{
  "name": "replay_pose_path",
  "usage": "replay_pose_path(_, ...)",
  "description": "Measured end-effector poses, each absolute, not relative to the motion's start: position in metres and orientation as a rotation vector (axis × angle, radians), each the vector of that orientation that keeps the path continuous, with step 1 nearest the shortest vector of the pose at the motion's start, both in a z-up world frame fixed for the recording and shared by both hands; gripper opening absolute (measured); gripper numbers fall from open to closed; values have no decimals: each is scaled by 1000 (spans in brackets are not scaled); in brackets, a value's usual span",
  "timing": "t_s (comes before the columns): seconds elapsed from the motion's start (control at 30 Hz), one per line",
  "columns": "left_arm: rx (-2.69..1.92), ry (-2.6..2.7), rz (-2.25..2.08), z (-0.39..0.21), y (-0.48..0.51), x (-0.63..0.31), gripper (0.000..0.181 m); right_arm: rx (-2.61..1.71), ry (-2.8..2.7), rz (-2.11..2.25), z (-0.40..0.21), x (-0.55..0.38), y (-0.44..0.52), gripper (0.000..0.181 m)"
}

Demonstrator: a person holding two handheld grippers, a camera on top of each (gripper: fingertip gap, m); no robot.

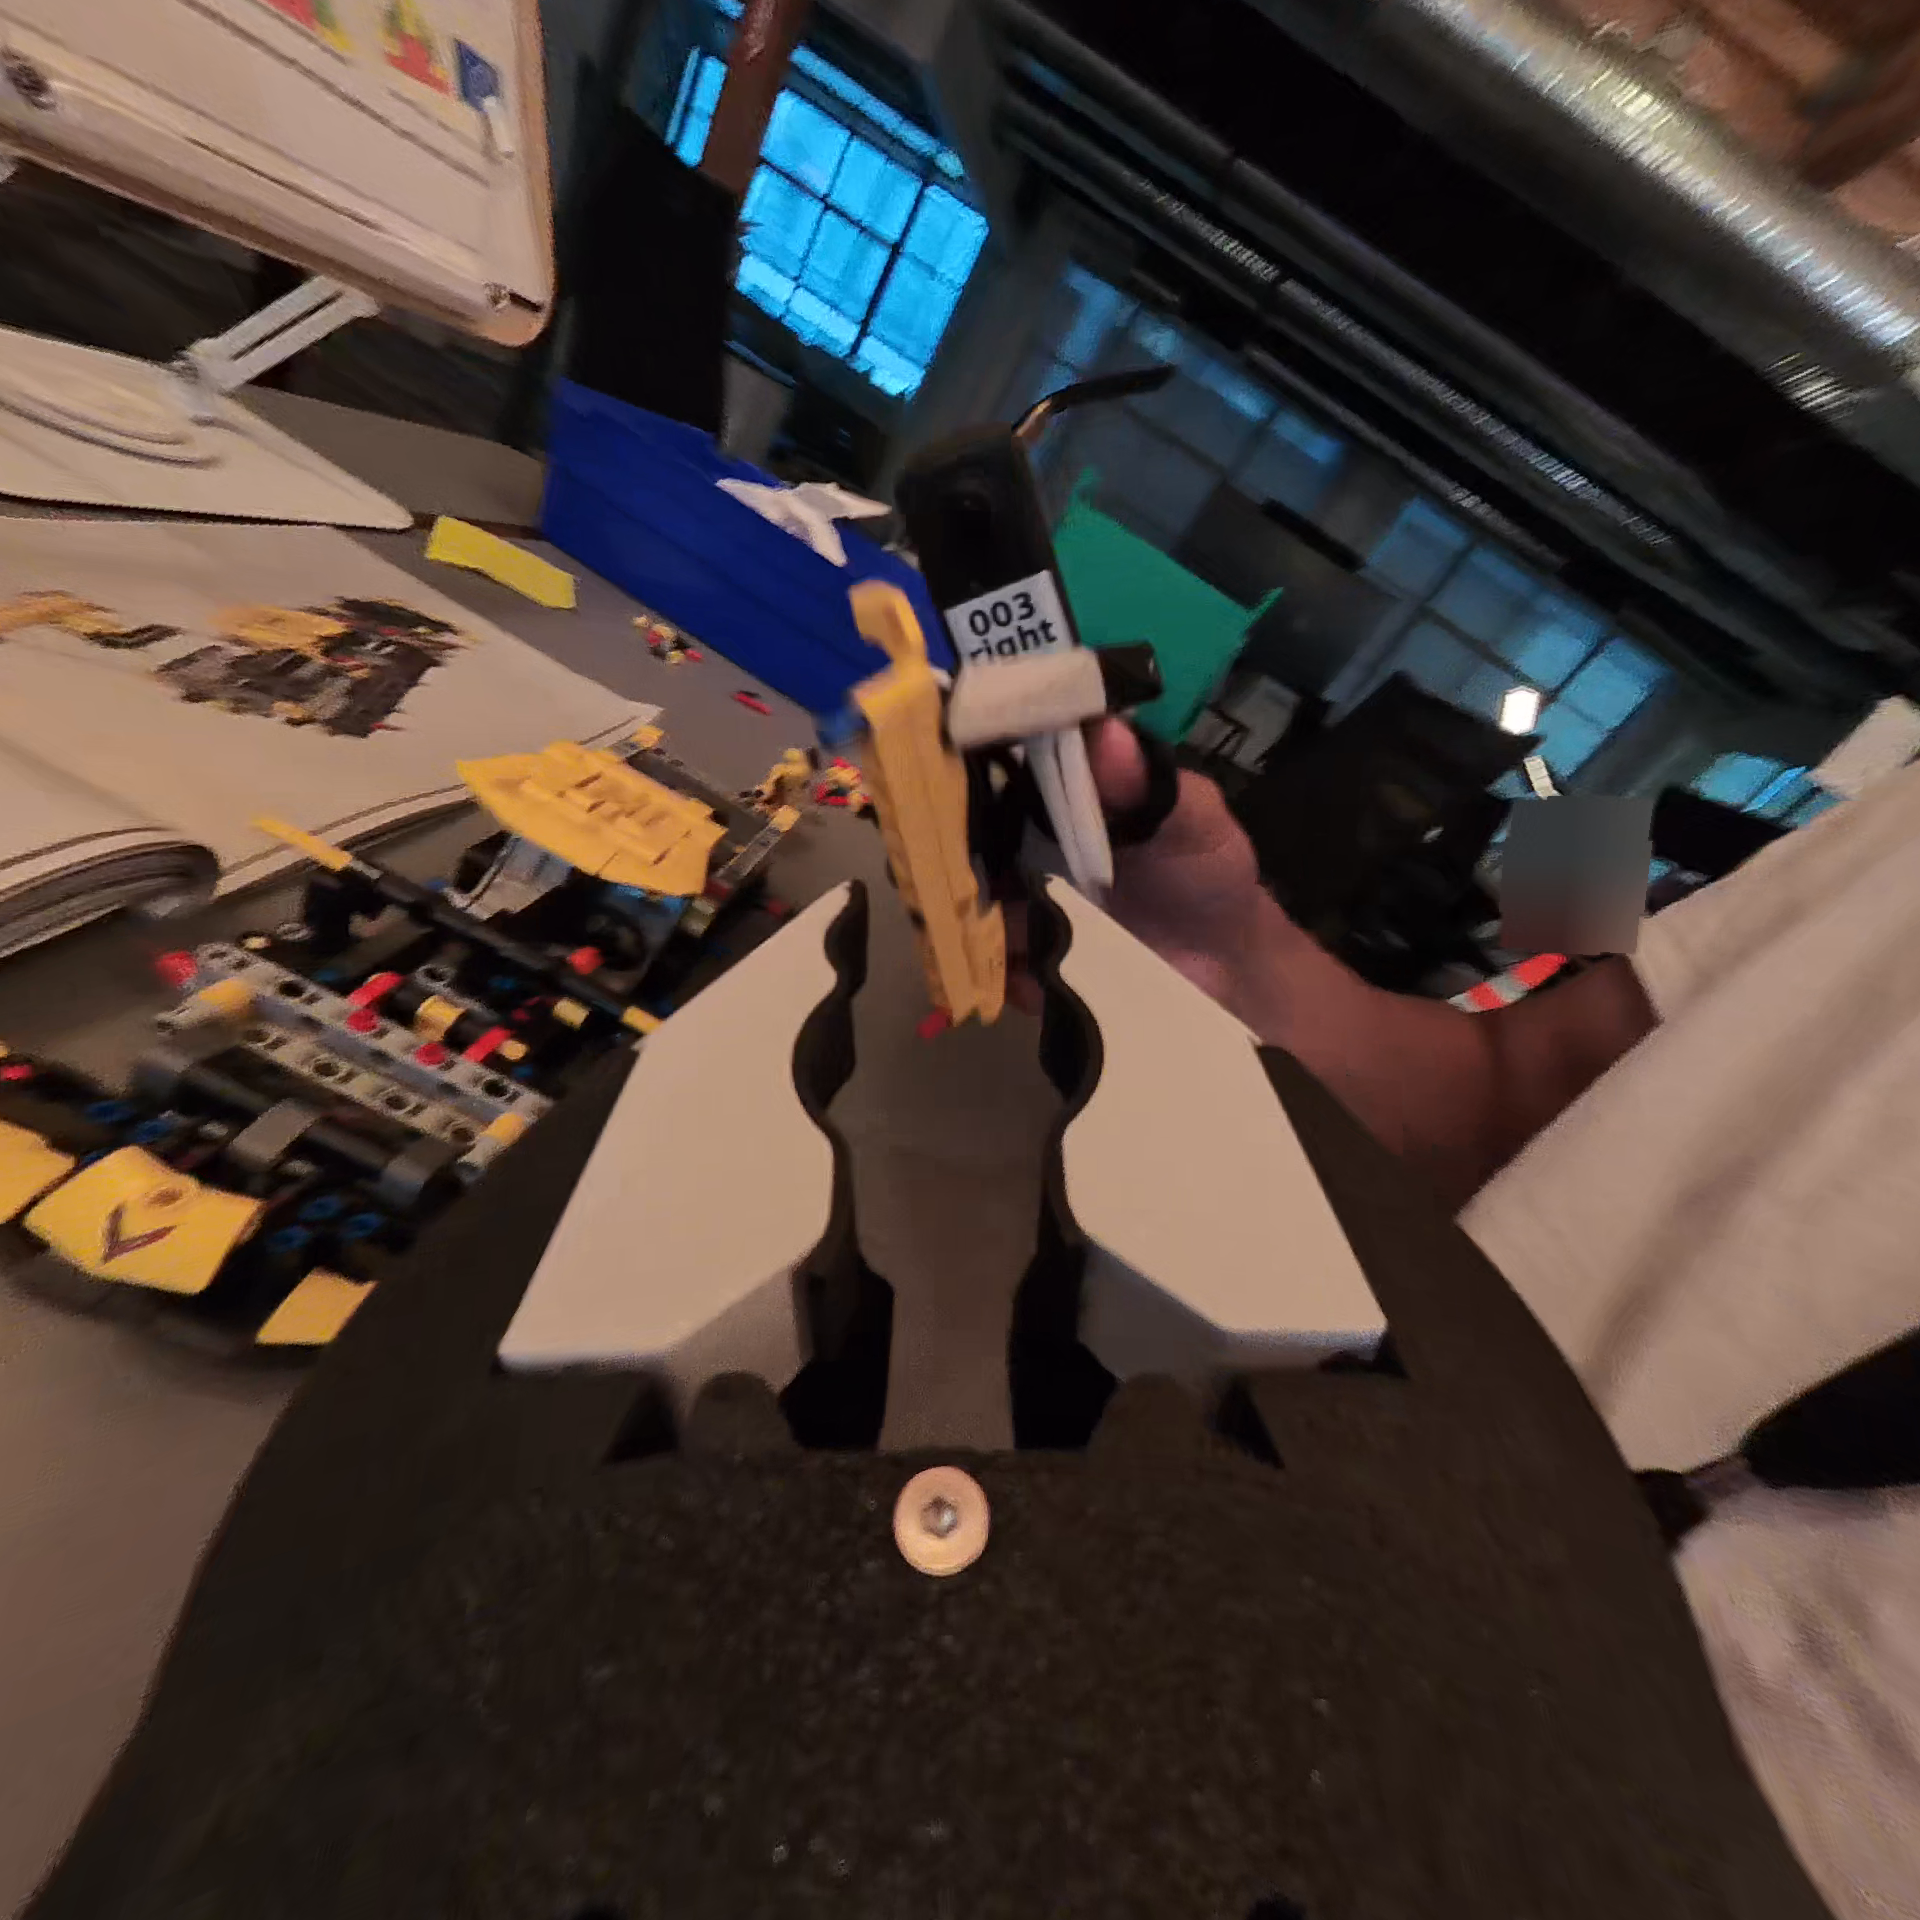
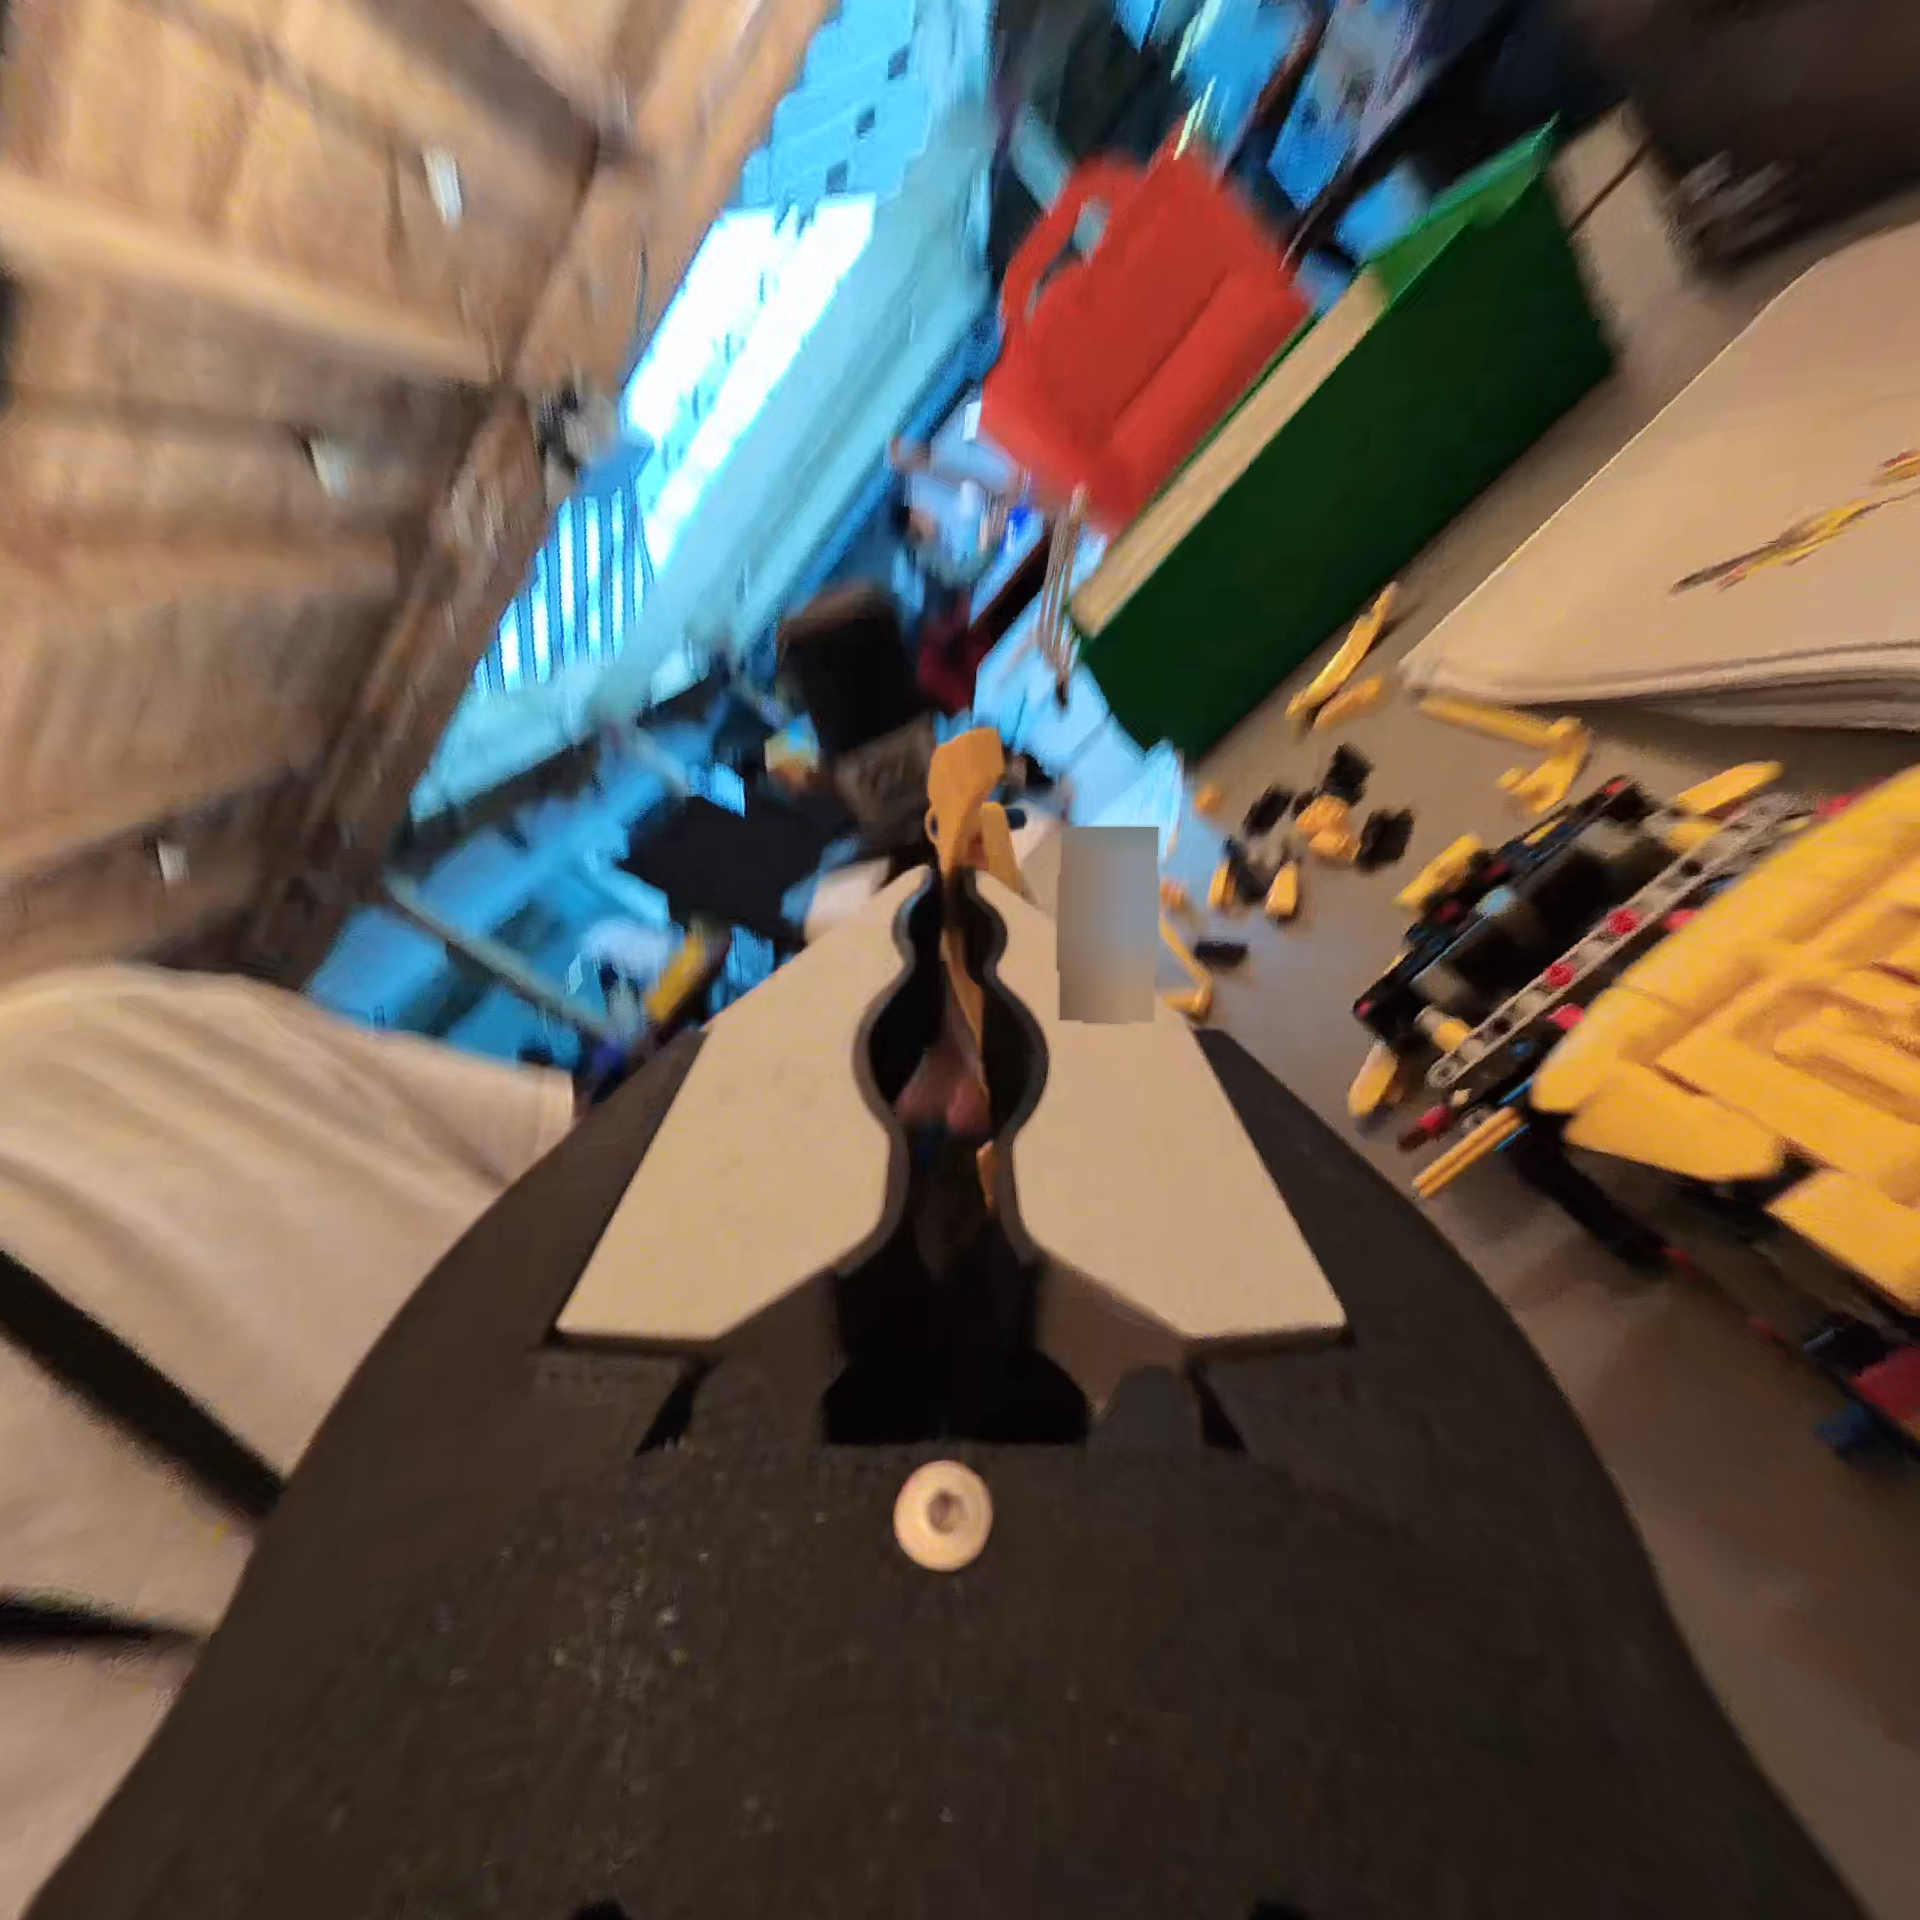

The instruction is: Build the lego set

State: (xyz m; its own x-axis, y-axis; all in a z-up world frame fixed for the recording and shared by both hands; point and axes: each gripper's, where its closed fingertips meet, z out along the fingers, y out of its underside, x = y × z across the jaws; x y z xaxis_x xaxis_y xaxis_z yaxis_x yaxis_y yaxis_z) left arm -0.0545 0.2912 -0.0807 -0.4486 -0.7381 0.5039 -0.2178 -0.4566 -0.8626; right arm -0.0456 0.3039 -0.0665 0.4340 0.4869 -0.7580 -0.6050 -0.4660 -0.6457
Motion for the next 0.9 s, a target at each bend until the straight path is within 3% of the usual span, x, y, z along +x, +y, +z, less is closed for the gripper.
replay_pose_path(0.43, -1502, 1244, -1764, -104, 280, -32, 30, -1344, 317, 1195, -67, -19, 318, 1)
replay_pose_path(0.57, -1514, 1273, -1713, -109, 286, -34, 7, -1357, 308, 1192, -70, -18, 318, 1)
replay_pose_path(0.9, -1490, 1188, -1720, -97, 318, -49, 0, -1385, 348, 1257, -82, -16, 314, 1)
